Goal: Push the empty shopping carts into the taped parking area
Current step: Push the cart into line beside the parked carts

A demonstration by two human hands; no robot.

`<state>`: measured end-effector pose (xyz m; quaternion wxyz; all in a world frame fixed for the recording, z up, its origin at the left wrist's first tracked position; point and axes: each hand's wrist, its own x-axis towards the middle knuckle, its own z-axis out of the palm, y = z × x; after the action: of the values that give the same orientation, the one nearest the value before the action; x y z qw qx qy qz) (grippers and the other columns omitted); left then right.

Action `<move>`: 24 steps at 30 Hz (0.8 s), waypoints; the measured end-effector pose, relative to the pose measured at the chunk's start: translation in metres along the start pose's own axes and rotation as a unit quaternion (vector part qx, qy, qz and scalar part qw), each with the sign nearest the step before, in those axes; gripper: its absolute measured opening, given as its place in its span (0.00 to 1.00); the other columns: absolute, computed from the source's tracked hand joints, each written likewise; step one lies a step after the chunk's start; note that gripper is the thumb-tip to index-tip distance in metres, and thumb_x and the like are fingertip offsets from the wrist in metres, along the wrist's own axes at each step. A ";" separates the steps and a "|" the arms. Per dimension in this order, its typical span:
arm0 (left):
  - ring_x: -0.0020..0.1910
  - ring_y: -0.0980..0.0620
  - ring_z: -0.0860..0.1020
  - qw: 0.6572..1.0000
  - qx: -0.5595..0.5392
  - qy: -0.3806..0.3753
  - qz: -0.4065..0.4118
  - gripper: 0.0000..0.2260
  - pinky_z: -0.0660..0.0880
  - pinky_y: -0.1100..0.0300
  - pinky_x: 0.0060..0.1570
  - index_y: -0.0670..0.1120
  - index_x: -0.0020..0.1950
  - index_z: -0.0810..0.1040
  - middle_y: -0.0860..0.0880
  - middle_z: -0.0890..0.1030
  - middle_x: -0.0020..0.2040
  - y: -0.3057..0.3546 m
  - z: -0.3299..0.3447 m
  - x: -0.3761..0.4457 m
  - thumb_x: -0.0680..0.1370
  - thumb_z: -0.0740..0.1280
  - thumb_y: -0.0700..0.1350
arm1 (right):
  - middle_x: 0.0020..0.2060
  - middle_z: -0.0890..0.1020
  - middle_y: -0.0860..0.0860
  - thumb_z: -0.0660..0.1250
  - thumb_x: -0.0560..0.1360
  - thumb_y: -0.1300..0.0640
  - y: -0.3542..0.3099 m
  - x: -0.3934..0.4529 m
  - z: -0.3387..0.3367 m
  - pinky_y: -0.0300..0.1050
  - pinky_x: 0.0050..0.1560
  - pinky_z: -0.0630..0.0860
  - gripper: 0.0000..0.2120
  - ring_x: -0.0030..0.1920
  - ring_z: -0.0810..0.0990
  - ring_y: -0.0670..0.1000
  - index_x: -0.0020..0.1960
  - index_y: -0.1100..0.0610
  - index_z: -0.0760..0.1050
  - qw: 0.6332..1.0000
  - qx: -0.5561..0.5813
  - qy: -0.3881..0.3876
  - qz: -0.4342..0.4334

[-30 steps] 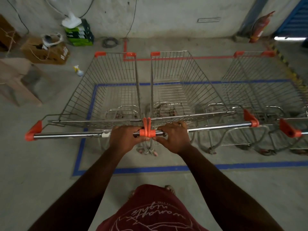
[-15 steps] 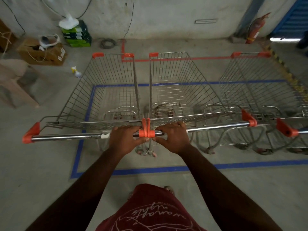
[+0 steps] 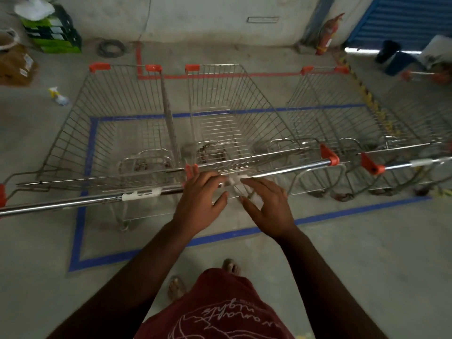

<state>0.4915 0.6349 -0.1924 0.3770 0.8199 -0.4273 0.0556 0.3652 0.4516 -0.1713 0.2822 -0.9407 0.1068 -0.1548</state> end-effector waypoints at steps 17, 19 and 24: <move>0.59 0.53 0.80 0.995 -0.055 -0.075 -0.022 0.17 0.76 0.50 0.61 0.47 0.66 0.80 0.53 0.82 0.57 0.184 0.201 0.111 0.78 0.73 0.46 | 0.69 0.80 0.48 0.74 0.78 0.52 0.241 -0.054 -0.158 0.58 0.68 0.75 0.25 0.70 0.77 0.49 0.73 0.55 0.76 0.993 0.102 0.054 0.006; 0.58 0.51 0.81 0.995 -0.054 -0.072 -0.035 0.16 0.77 0.50 0.60 0.46 0.65 0.81 0.52 0.83 0.57 0.206 0.228 0.129 0.77 0.73 0.46 | 0.70 0.79 0.49 0.75 0.77 0.52 0.278 -0.055 -0.182 0.59 0.68 0.75 0.26 0.70 0.77 0.50 0.73 0.56 0.75 0.995 0.086 0.050 0.016; 0.60 0.51 0.81 0.995 -0.027 -0.056 -0.076 0.14 0.76 0.54 0.62 0.47 0.63 0.82 0.52 0.83 0.59 0.224 0.261 0.167 0.77 0.72 0.43 | 0.68 0.80 0.52 0.77 0.76 0.56 0.349 -0.035 -0.229 0.57 0.66 0.76 0.28 0.66 0.79 0.54 0.73 0.58 0.74 0.996 0.041 0.077 0.019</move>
<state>0.3696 0.2723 -0.1809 0.3773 0.8412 -0.3860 -0.0308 0.2125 0.0623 -0.1950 0.3147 -0.9113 0.1397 -0.2259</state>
